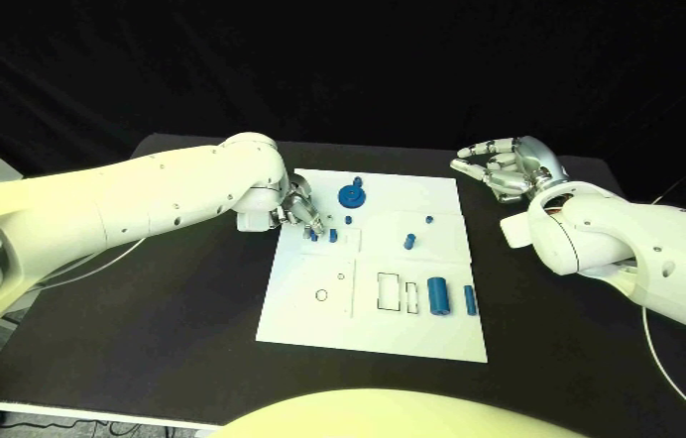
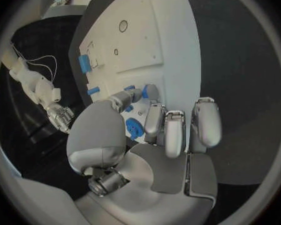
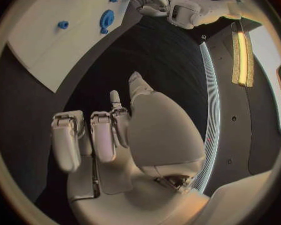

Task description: Assemble the parts on the task board

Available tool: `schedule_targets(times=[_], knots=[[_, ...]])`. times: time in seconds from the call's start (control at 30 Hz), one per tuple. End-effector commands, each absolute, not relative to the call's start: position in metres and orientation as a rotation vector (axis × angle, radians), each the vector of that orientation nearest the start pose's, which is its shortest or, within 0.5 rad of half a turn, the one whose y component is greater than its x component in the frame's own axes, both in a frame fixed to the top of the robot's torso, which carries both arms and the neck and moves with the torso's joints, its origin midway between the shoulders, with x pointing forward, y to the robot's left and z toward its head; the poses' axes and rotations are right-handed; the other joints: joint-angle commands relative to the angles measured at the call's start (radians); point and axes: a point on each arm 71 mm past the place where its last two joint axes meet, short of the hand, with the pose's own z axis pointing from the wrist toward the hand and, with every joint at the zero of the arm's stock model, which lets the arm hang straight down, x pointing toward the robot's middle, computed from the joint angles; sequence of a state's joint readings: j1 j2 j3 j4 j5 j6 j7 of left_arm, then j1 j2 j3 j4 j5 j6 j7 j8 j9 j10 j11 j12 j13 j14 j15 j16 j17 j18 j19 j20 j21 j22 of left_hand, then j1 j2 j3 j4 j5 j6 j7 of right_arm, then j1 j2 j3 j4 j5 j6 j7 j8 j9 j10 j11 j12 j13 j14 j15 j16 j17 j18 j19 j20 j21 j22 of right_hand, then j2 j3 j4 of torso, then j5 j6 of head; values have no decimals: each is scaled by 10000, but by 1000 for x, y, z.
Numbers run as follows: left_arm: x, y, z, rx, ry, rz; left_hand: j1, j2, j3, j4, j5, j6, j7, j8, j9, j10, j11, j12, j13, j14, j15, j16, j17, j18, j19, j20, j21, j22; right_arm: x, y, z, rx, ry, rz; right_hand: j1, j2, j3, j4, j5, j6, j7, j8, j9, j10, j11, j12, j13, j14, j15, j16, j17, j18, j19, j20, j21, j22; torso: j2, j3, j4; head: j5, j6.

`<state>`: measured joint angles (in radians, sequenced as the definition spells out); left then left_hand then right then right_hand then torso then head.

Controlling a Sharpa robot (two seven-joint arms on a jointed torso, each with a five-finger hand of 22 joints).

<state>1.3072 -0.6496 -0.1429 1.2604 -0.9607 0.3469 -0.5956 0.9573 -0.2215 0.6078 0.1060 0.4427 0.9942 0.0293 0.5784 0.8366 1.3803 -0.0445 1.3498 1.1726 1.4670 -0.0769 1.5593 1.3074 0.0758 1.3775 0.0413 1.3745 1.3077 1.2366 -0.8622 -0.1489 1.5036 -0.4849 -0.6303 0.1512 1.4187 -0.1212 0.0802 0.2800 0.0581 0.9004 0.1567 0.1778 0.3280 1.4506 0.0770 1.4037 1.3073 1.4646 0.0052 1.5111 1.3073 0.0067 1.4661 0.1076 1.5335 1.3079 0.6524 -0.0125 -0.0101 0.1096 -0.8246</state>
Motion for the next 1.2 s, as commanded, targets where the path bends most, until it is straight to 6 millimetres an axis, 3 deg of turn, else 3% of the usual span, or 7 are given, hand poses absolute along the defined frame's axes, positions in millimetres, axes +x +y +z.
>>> schedule_targets(times=[0.03, 0.4, 0.67, 0.87, 1.0, 1.13, 1.2], knots=[[515, 203, -236, -1501, 25297, -2150, 99, -106, -516, 232, -51, 55, -16, -32, -26, -15, 73, -23, 46, 936, -89, -37, 2273, -105, 10, 4, -71, 729, 488, -238, -199, 7654, 15075, 9845, 29, -3, -49, 15, 18, -57, 17, 54, 17, -6, -31, -55, 1349, 778, -54, -21, 1543, 36, 847, -30, -67, 2452, 3, 0, 3, -3, 0], [516, 207, -235, -1535, 25067, -2025, 384, -164, -1185, 647, -246, 91, -21, -80, -68, -4, 70, -11, 99, 937, -93, -37, 2276, -103, 17, 4, -96, 719, 488, -238, -199, 7656, 15056, 9835, 28, -9, -56, 15, 18, -65, 18, 55, 16, -20, -30, -74, 1335, 776, -54, -27, 1535, 38, 843, -30, -77, 2448, 1, -7, 1, -9, 7], [518, 213, -227, -1846, 24524, -2166, 568, -169, -2256, 1847, -1325, 93, 35, -86, -87, -18, 117, -29, 102, 931, -54, -49, 2253, -100, 31, 8, -122, 712, 488, -238, -199, 7653, 15050, 9837, 28, -9, -56, 15, 18, -65, 18, 55, 16, -20, -30, -74, 1335, 776, -54, -27, 1535, 38, 843, -30, -77, 2448, -3, -7, 7, -24, 44], [521, 214, -215, -2194, 23983, -2513, 666, 413, -3834, 1882, -2401, 3, 42, 25, -56, -43, 126, -32, 97, 924, -48, -63, 2226, -98, 44, 18, -136, 719, 488, -238, -199, 7656, 15045, 9830, 28, -9, -56, 15, 18, -65, 18, 55, 16, -20, -30, -74, 1335, 776, -54, -27, 1535, 38, 843, -30, -77, 2448, 1, -7, 2, -37, 64], [522, 214, -207, -2419, 23569, -2912, 750, 622, -4135, 1881, -2461, -78, 67, 30, -59, -171, 146, -157, -113, 904, -38, -94, 2159, -73, -25, 10, -217, 651, 489, -238, -200, 7667, 15045, 9816, 19, -11, -64, 21, 18, -76, 20, 56, 15, -15, -28, -67, 1341, 774, -53, -31, 1530, 40, 840, -30, -85, 2445, -6, -14, 0, -51, 68], [523, 211, -198, -3022, 22996, -4391, 1043, 866, -4522, 1880, -2396, -777, 362, -69, -67, -1266, 416, -1020, -1448, 473, 192, -645, 1034, 208, -1032, 123, -1292, -243, 489, -239, -200, 7674, 15038, 9800, 19, -11, -64, 21, 18, -76, 20, 56, 15, -15, -28, -67, 1341, 774, -53, -31, 1530, 40, 840, -30, -85, 2445, -14, 5, 15, -63, 95], [524, 208, -193, -3275, 22449, -5389, 1443, 1010, -4599, 1881, -2326, -1675, 728, -183, -189, -3378, 783, -2506, -3632, -599, 534, -1710, -831, 611, -2748, 399, -3127, -1684, 489, -239, -200, 7670, 15030, 9790, 19, -11, -64, 21, 18, -76, 20, 56, 15, -15, -28, -67, 1341, 774, -53, -31, 1530, 40, 840, -30, -85, 2445, -15, 11, 13, -72, 109]])
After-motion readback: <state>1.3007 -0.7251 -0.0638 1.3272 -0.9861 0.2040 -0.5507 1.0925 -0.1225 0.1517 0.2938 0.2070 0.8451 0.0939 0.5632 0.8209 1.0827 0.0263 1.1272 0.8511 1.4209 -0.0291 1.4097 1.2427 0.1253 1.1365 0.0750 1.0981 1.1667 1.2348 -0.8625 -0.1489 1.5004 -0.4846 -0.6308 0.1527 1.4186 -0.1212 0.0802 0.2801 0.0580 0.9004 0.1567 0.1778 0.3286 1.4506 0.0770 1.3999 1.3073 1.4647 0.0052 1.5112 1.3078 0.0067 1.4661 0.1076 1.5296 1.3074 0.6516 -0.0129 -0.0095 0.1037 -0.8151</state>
